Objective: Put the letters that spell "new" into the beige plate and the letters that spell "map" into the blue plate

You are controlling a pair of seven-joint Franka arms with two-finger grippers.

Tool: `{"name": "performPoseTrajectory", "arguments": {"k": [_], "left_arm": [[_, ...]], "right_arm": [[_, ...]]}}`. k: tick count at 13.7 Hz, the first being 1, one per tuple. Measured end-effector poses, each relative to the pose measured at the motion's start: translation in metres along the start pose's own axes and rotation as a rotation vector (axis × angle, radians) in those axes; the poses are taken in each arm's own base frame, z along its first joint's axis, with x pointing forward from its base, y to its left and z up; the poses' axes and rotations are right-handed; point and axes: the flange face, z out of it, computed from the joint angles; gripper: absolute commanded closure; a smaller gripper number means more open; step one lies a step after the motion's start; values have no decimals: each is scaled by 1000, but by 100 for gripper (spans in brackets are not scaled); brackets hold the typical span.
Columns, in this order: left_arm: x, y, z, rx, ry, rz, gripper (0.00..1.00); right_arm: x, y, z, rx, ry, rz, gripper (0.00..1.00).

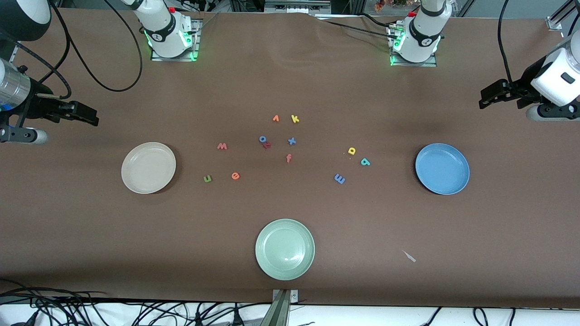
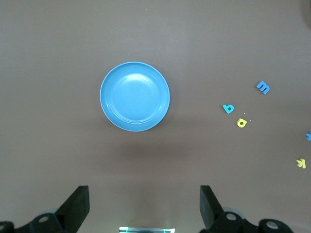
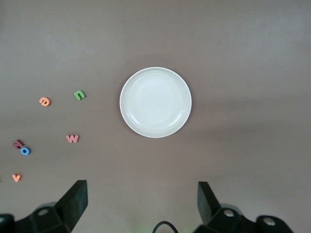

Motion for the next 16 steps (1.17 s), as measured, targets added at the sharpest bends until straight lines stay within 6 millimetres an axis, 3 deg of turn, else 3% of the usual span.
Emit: {"name": "performPoseTrajectory", "arguments": {"k": [5, 16], "left_arm": [[-1, -11, 3, -2, -16, -20, 0], [-2, -11, 4, -1, -28, -20, 0]], "right_arm": [[0, 0, 0, 0, 0, 0, 0], [0, 0, 0, 0, -1, 0, 0]]}}
